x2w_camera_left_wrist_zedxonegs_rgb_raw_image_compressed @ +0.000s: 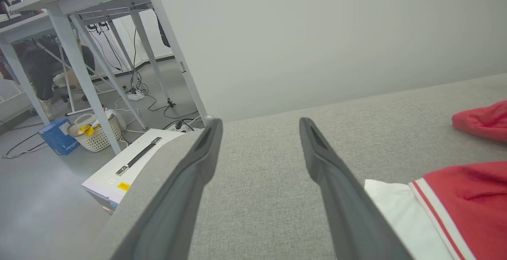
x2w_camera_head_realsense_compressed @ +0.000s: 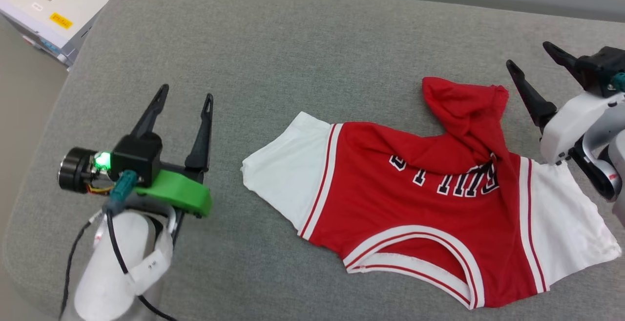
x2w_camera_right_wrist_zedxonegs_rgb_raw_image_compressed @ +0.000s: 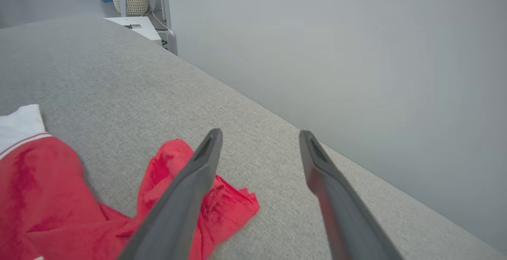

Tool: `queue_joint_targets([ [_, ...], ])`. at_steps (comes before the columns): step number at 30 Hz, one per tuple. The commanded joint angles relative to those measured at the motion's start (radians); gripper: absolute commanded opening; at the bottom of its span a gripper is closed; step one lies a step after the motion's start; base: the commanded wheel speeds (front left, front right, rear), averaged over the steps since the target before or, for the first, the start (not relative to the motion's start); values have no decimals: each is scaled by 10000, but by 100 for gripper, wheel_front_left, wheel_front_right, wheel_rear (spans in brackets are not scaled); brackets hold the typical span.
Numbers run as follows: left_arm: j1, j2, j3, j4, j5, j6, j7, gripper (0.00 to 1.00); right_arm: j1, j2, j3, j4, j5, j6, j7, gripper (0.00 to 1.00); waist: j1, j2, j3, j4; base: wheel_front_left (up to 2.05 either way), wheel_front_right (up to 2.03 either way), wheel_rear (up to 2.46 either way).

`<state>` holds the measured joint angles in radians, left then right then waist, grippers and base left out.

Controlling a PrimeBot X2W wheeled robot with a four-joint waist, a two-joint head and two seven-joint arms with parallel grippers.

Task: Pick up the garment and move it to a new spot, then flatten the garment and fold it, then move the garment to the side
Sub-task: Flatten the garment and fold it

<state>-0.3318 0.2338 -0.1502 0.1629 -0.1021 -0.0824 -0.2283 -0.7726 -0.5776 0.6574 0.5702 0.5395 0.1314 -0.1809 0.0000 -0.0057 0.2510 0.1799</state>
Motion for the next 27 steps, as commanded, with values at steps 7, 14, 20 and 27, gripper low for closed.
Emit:
queue_joint_targets([
  [7,-1961,1292,-636,0,-1432,-467,1802,100,2520,624,-3326,-1830,-1616,-7,-576,100,0,57,-316,-710,0,0,0],
  [14,-3236,2730,-2729,-340,-3868,-480,4419,100,5087,1964,-5554,-4105,-3135,-7,-206,100,0,57,-262,-963,0,0,0],
  [20,-3887,3794,-4620,-38,-5738,-481,6995,100,6179,2823,-6160,-5391,-3928,-7,340,100,0,57,-180,-1185,0,0,0],
  [27,-4265,4222,-5982,562,-7815,-482,8874,100,6497,3104,-6189,-5856,-4299,-7,688,100,0,57,-10,-1386,0,0,0],
])
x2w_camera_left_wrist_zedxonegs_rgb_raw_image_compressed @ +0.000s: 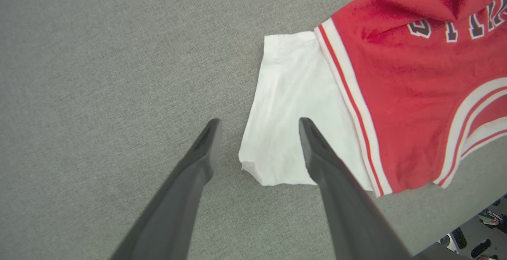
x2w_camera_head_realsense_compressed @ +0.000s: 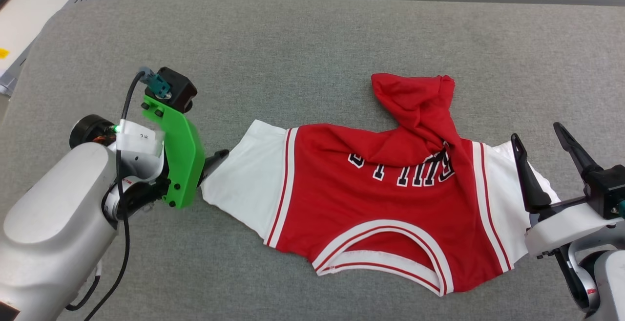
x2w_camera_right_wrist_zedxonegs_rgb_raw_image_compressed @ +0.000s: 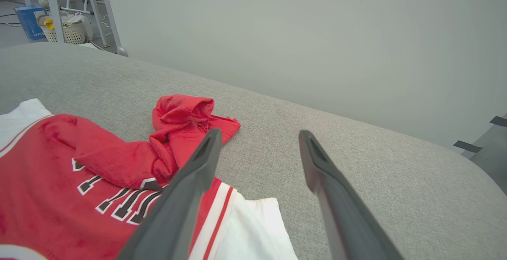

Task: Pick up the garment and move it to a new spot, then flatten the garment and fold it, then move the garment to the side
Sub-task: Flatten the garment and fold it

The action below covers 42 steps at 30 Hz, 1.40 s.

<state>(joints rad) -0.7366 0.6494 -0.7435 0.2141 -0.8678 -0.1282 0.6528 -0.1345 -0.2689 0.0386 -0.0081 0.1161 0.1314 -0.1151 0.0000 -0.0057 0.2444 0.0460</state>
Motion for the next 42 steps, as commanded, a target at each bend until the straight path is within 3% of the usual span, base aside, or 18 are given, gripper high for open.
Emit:
queue_joint_targets([
  [1,-276,101,-191,127,-346,-24,225,100,110,31,3,-106,-79,-7,54,100,0,57,85,-63,0,0,0],
  [9,-704,202,-1525,1110,-1146,-24,1073,100,-67,121,182,-156,-141,-7,154,100,0,57,322,-244,0,0,0],
  [21,-845,-383,-3262,2986,-1331,-24,419,100,-254,144,422,36,-123,-7,143,100,0,57,429,-454,0,0,0],
  [22,-866,-418,-3393,3072,-1386,-24,311,97,-260,129,395,26,-132,-7,149,100,0,57,415,-450,0,0,0],
  [23,-892,-435,-3512,3103,-1418,-24,216,35,-270,118,377,14,-134,-7,163,100,0,57,400,-446,0,0,0],
  [24,-917,-437,-3666,3141,-1468,-24,111,0,-282,101,363,-3,-135,-7,181,100,0,57,370,-440,0,0,0],
  [31,-1116,-140,-4284,3060,-1733,-25,-1143,0,-620,-614,421,-226,-54,-7,579,100,0,57,25,-455,0,0,0],
  [37,-1071,366,-4589,2631,-1619,-25,-2679,0,-1453,-2389,880,-679,745,-7,2087,100,0,57,-325,-394,0,0,0],
  [42,-1123,529,-4640,2356,-1473,-25,-3554,0,-1844,-4144,1805,-1090,2242,-7,4793,100,0,57,-481,-218,0,0,0],
])
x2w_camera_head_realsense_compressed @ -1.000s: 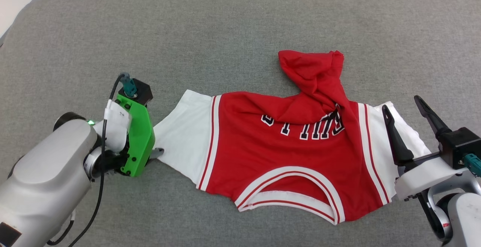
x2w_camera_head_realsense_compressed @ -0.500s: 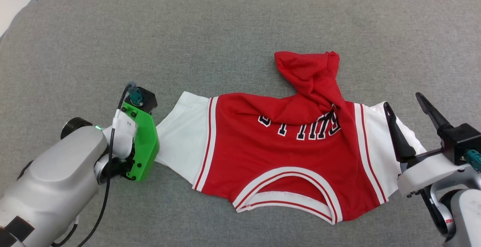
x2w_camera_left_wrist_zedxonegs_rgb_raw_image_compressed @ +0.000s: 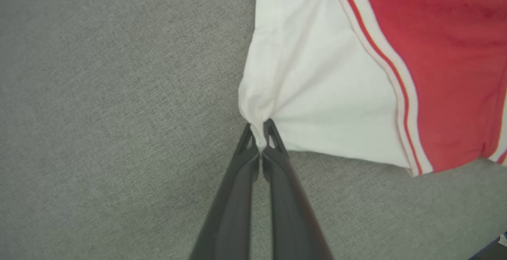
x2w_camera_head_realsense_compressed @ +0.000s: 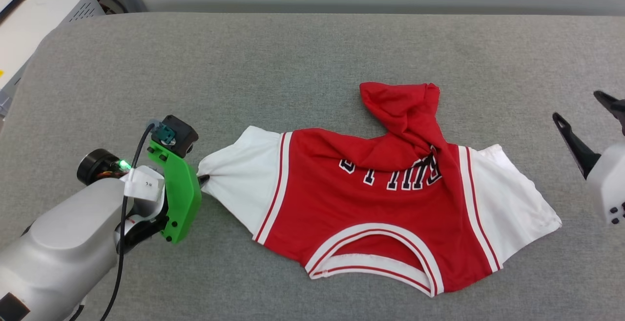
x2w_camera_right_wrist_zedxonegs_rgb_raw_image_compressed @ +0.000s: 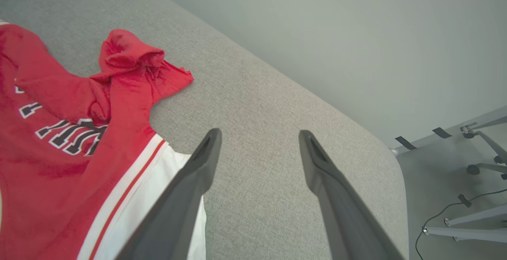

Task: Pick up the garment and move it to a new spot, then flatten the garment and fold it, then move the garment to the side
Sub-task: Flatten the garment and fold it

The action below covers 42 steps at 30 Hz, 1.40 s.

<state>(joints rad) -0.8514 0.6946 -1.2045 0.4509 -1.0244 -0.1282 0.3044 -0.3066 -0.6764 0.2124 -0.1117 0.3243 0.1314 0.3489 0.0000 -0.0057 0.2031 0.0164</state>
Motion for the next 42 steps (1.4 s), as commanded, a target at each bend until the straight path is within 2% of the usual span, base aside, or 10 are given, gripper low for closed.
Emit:
queue_joint_targets([
  [1,12,88,-43,-55,135,-25,-170,0,-161,-385,291,-149,550,-7,709,100,0,57,-86,107,0,0,0],
  [5,-72,71,-54,-271,240,-25,-507,0,-438,-1572,882,-427,2319,-7,2775,100,0,57,-81,247,0,0,0],
  [9,-199,49,-60,-386,381,-25,-659,0,-557,-2265,1317,-31,3429,-7,4371,100,0,57,5,359,0,0,0],
  [15,-428,-87,-82,-495,480,-25,-694,0,-523,-2440,1811,1054,4503,-7,5942,100,0,57,212,591,0,0,0],
  [23,-658,-101,-90,-473,511,-25,-764,0,-795,-1622,2357,2403,4588,-7,5913,100,0,57,594,738,0,0,0],
  [31,-774,-185,-163,-381,464,-25,-821,0,-758,-395,3317,4148,4481,-7,4970,100,0,57,877,750,0,0,0],
  [36,-794,-192,-215,-316,414,-25,-879,0,-744,-140,4028,4755,4556,-7,4330,100,0,57,901,704,0,0,0],
  [37,-782,-184,-226,-301,398,-25,-897,0,-815,-138,4118,4835,4586,-7,4153,46,0,57,877,678,0,0,0],
  [38,-768,-179,-237,-287,387,-25,-910,0,-888,-158,4169,4882,4618,-7,4017,0,0,57,846,654,0,0,0],
  [42,-688,-107,-245,-239,445,-20,-1174,0,-1374,-282,3989,4865,4802,-7,3181,0,0,57,607,524,0,0,0],
])
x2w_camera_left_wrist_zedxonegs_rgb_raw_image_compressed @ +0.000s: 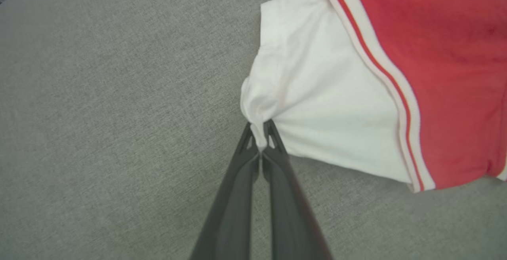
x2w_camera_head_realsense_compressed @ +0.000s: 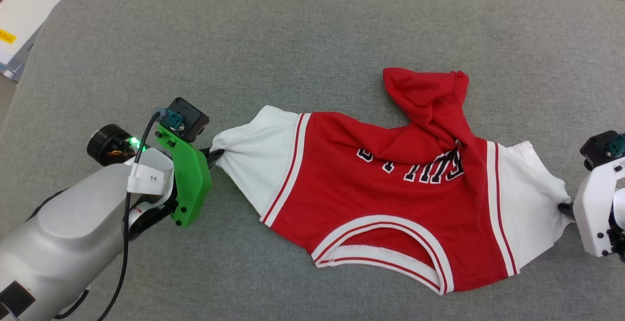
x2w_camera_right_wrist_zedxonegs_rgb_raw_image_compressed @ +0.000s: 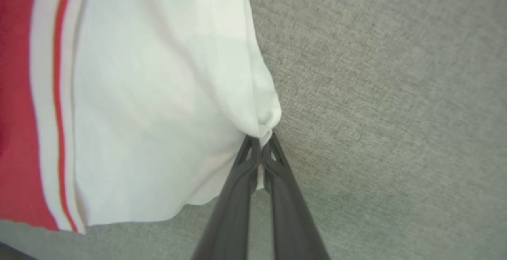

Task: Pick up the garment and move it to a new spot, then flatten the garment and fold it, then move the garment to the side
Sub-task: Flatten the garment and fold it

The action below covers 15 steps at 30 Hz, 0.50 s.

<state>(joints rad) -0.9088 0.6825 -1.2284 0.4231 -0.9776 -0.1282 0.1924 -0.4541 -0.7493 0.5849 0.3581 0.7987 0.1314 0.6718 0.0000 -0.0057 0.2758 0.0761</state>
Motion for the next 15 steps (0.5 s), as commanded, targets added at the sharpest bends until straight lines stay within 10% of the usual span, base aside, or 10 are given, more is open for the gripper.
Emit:
queue_joint_targets([
  [1,-92,47,-6,30,12,-20,-141,0,0,360,221,49,87,-7,-291,0,0,57,-206,-94,0,0,0],
  [15,-302,894,830,-2112,145,680,-1451,0,560,-1032,-1604,-2410,524,-7,-2014,0,0,57,-1385,-274,0,0,0],
])
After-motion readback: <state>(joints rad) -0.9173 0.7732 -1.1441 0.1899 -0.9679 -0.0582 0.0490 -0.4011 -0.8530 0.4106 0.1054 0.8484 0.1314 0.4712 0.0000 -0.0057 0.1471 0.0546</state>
